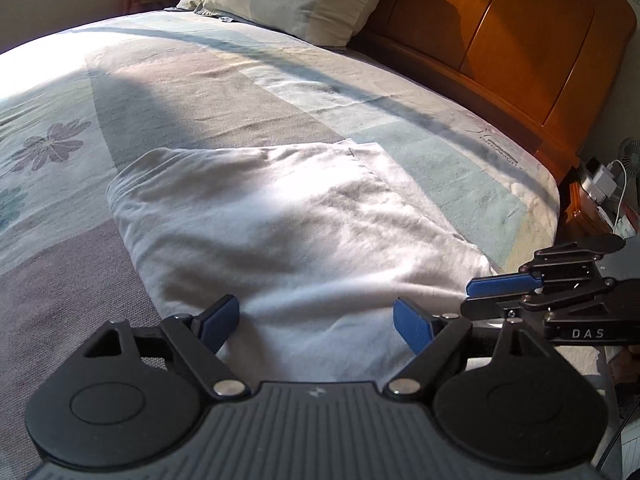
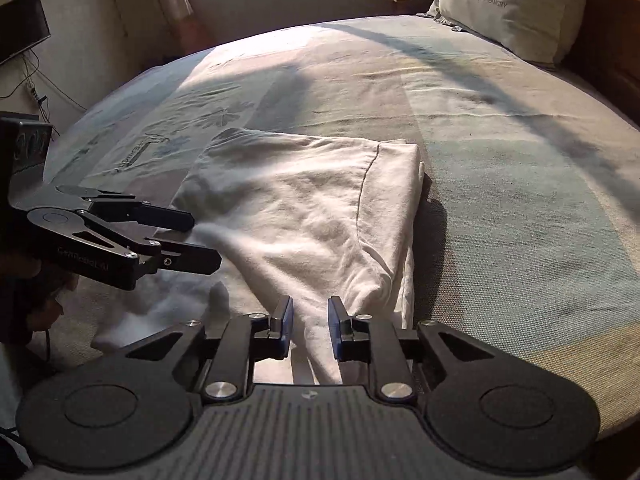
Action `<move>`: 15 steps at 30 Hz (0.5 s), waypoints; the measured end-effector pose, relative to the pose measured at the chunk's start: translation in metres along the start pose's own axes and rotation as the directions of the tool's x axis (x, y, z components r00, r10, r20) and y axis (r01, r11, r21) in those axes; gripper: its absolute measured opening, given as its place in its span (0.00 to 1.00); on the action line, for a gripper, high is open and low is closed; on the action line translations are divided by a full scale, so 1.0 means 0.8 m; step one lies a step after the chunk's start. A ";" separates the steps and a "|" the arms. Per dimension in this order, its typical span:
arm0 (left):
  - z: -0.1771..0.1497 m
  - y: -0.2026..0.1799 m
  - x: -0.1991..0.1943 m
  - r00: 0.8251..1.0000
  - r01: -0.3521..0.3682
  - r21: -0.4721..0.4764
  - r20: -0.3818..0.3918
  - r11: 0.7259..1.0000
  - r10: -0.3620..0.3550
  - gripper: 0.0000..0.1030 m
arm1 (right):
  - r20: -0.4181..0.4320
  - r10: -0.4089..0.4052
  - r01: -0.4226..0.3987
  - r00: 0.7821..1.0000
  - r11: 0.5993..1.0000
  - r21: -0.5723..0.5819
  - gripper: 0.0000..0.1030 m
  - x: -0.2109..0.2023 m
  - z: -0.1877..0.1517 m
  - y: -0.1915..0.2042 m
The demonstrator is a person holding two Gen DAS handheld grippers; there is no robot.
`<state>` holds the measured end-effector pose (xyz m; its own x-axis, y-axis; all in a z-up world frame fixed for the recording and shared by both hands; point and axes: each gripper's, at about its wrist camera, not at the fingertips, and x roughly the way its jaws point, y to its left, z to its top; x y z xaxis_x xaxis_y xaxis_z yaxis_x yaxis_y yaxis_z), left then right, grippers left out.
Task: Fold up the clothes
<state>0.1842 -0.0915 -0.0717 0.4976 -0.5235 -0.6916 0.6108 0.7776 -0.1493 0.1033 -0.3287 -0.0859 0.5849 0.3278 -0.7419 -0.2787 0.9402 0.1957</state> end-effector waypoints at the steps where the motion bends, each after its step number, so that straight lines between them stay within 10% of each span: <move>1: 0.002 0.003 0.005 1.000 -0.006 -0.006 -0.004 1.000 0.006 0.82 | -0.003 -0.012 0.012 1.000 1.000 0.014 0.23 0.000 -0.007 0.000; 15: 0.044 0.031 0.038 0.999 -0.046 -0.043 0.026 0.998 0.048 0.84 | 0.079 -0.124 0.121 0.989 0.992 0.039 0.38 -0.004 0.006 0.002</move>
<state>0.2362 -0.1003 -0.0720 0.5419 -0.4948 -0.6793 0.5597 0.8155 -0.1475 0.1050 -0.3278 -0.0804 0.6736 0.2149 -0.7072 -0.1756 0.9759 0.1293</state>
